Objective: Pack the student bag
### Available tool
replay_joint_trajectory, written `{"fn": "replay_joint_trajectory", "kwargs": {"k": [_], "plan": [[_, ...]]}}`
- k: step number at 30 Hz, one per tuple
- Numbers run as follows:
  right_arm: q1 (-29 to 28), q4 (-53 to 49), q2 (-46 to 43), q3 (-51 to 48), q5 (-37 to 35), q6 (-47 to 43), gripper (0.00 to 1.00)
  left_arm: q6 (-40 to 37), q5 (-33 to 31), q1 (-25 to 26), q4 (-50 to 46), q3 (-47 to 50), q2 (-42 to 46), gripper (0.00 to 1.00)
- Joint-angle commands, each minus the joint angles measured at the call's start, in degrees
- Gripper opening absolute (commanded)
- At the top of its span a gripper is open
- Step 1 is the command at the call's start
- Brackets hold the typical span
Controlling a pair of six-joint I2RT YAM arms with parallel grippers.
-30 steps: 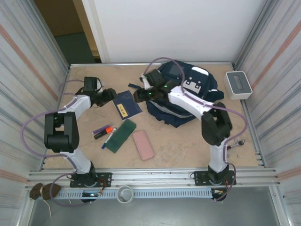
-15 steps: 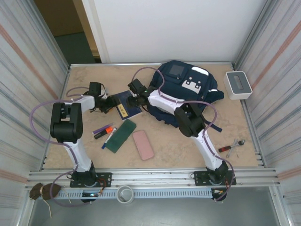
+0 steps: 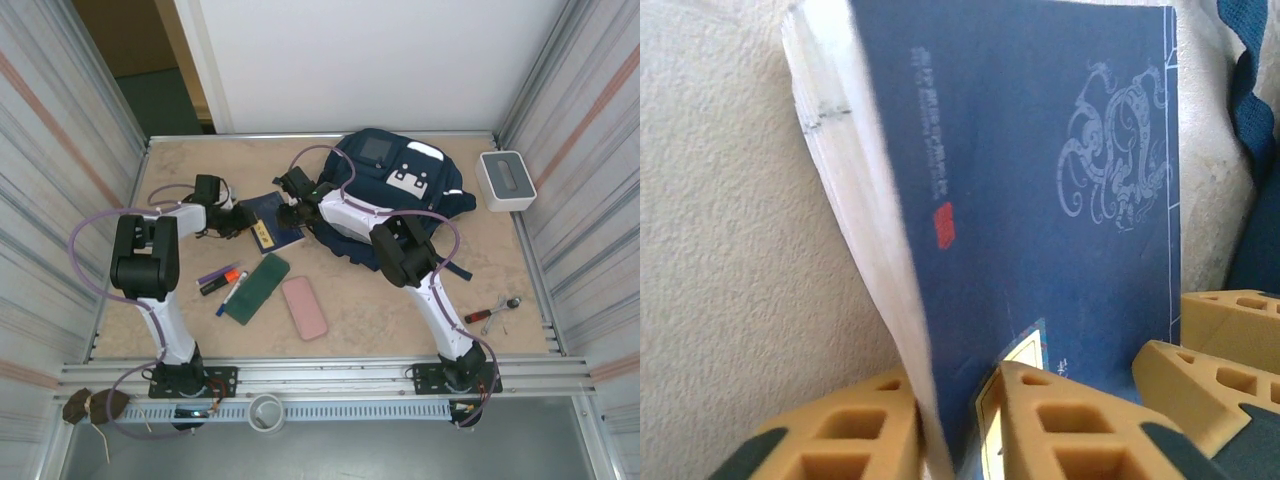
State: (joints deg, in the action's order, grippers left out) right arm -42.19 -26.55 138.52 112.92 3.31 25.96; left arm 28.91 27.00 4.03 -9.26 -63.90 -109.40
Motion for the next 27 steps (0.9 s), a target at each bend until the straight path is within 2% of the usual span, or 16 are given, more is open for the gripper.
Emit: {"fn": "replay_joint_trajectory", "kwargs": {"k": [1, 9, 14, 18, 19, 20, 23, 27], "plan": [[-0.31, 1.41, -0.39, -1.22, 3.81, 0.86, 0.44, -0.23, 2.86, 1.69, 0.65, -1.89, -0.14, 0.19], [1.78, 0.12, -6.27, -1.21, 8.64, -2.49, 0.53, -1.58, 3.38, 0.01, 2.06, -3.22, 3.71, 0.0], [3.02, -2.82, -14.83, -2.71, 12.21, -5.81, 0.61, 0.82, 7.3, -1.66, 7.18, -2.39, 9.77, 0.0], [5.44, -3.69, -23.28, -8.17, 16.7, -7.47, 0.68, 4.6, 11.9, -1.85, 12.63, -1.0, 15.67, 0.0], [6.39, -3.84, -25.11, -9.3, 18.45, -7.58, 0.71, 5.81, 13.28, -1.81, 14.01, -0.69, 16.93, 0.0], [7.55, -3.94, -27.16, -10.62, 20.45, -7.5, 0.78, 7.41, 14.88, -1.67, 15.79, -0.2, 18.44, 0.0], [11.64, -3.08, -32.87, -14.71, 28.28, -6.79, 0.91, 12.35, 18.6, -0.73, 20.58, 0.95, 22.21, 0.0], [17.23, 1.93, -40.01, -21.36, 35.88, -4.56, 0.99, 13.44, 20.43, 3.09, 21.14, 0.73, 26.64, 0.0]]}}
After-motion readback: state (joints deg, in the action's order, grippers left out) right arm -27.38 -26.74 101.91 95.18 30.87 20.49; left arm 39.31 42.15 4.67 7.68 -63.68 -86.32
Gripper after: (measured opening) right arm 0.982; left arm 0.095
